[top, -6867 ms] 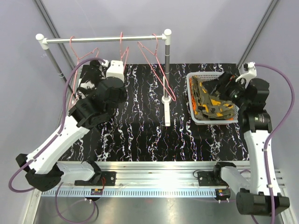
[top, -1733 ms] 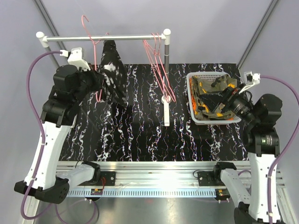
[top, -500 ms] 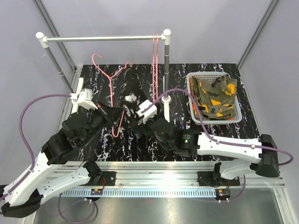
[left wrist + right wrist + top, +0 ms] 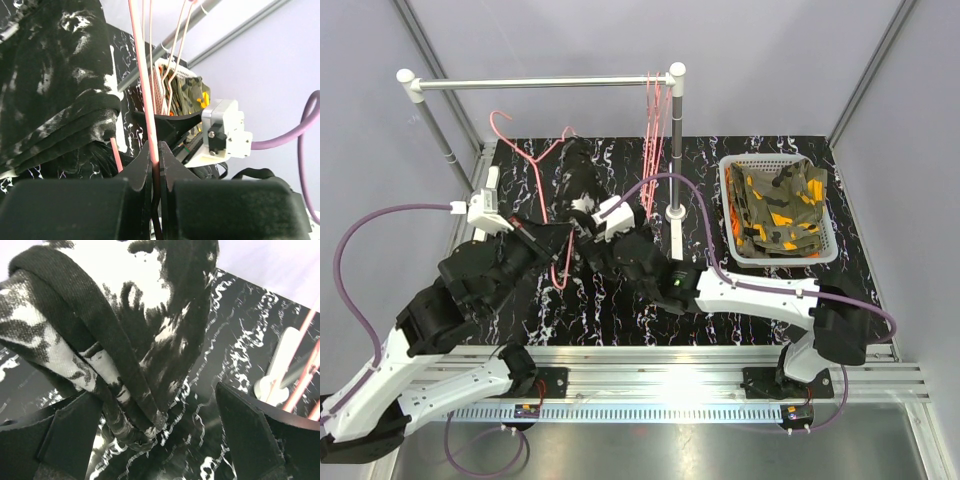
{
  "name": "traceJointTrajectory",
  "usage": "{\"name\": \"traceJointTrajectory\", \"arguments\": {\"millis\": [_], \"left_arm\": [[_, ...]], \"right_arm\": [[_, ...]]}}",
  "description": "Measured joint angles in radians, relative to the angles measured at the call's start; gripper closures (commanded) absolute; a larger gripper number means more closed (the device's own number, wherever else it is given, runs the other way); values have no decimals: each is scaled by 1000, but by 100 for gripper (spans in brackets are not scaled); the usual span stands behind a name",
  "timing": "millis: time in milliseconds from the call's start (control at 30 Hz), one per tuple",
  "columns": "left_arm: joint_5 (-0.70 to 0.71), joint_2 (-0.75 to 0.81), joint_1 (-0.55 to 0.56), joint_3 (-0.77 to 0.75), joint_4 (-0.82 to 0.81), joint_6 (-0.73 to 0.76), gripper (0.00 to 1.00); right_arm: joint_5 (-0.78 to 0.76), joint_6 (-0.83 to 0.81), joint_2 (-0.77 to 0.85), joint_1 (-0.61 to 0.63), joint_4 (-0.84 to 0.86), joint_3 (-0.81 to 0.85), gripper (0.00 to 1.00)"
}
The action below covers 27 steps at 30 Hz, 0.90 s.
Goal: Remove the trousers from the hanger
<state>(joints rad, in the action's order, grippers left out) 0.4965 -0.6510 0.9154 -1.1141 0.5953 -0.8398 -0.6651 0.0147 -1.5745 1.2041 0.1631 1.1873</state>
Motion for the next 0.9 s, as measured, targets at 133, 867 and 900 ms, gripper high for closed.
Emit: {"name": "traceJointTrajectory", "arguments": {"millis": [133,867,900], "left_arm": [[23,1,0,-27,15,0,100],[75,-28,0,-180,64,-44,100],[74,-30,0,-182,65,-50,100]], "right_arm": [[31,0,-33,-10,24,37,0],[185,-105,-87,3,207,-47,0],[185,-111,-93,3,218,-47,1]]}}
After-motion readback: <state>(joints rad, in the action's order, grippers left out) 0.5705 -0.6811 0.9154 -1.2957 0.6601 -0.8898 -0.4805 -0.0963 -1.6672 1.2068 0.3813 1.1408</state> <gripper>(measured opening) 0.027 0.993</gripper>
